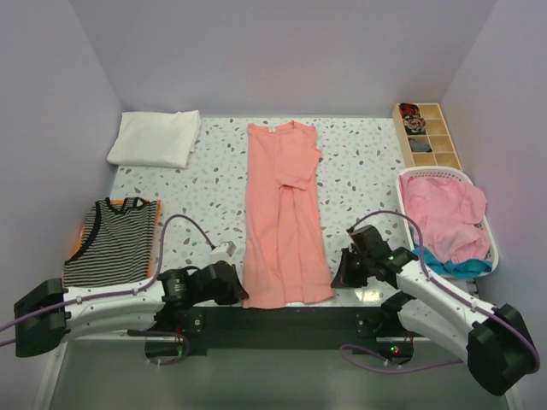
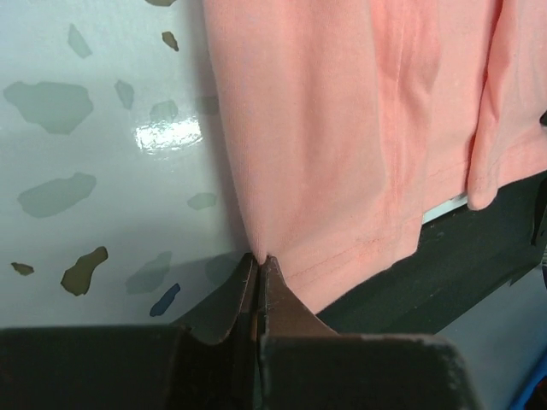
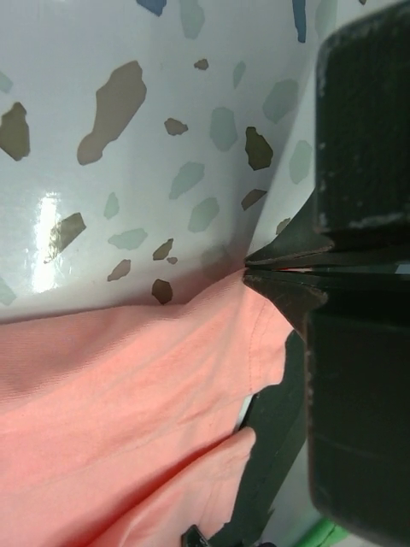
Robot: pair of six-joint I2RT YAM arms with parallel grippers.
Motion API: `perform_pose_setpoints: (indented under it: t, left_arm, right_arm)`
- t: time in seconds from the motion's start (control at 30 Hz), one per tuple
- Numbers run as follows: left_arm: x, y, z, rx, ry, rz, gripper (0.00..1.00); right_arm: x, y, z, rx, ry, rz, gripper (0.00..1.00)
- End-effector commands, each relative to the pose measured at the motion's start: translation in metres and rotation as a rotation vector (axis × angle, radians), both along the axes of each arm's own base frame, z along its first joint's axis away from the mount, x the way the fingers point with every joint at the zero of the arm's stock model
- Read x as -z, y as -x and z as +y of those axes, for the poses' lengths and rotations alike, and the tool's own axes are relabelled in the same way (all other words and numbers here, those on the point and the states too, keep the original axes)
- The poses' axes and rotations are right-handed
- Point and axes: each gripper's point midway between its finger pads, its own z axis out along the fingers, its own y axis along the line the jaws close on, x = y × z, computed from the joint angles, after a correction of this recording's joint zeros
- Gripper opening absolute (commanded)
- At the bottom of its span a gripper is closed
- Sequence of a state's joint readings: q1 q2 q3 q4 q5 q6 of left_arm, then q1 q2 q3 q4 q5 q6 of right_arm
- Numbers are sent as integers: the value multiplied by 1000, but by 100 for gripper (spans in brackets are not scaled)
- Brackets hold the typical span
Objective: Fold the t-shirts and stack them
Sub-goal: Grab the bottom of the folded rectangular tshirt with both arms
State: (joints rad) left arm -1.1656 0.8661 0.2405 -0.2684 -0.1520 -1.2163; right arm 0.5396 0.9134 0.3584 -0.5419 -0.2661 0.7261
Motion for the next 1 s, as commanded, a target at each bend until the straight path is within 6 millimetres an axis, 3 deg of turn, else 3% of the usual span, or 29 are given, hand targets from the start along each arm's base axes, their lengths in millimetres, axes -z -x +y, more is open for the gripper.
perform_pose_setpoints:
  t: [0.0,0.07,0.1,0.13,0.17,0.2,0.33,0.4,0.53,0.7,0.83,0.87,0.9,0.97]
  left_arm:
    - [25,18,35,-2,-124,71,0]
    - [23,17,34,6,-124,61,0]
    - [23,16,33,10,-122,57,1]
    - [21,15,31,13,-114,50,8]
    - [18,14,28,20,-105,40,15]
    - [16,12,25,22,-94,32,30]
    - [10,8,17,23,-73,13,47]
    - [10,7,16,27,-70,13,48]
    - [16,11,13,42,-62,33,44]
    - [21,14,9,56,-53,49,29]
    - [23,15,8,61,-53,53,15]
    - [22,13,6,61,-51,48,4]
    - [21,13,6,62,-53,44,0]
    - [12,6,0,56,-44,15,0]
  right_arm:
    - [2,3,-13,31,70,5,0]
    - [4,7,-13,20,58,15,0]
    - [3,6,-10,17,41,8,5]
    - [3,9,-7,7,25,19,17]
    - [2,8,-6,5,18,16,43]
    - [1,8,-5,3,16,17,48]
    - [-4,6,0,-9,-13,9,59]
    - [-5,6,4,-12,-35,13,59]
    - [-1,12,10,-23,-71,49,56]
    - [2,21,13,-46,-95,78,44]
    - [1,20,17,-43,-118,71,25]
    - [0,16,20,-43,-139,53,13]
    - [-2,14,23,-43,-152,38,6]
    - [-13,4,32,-46,-203,-10,0]
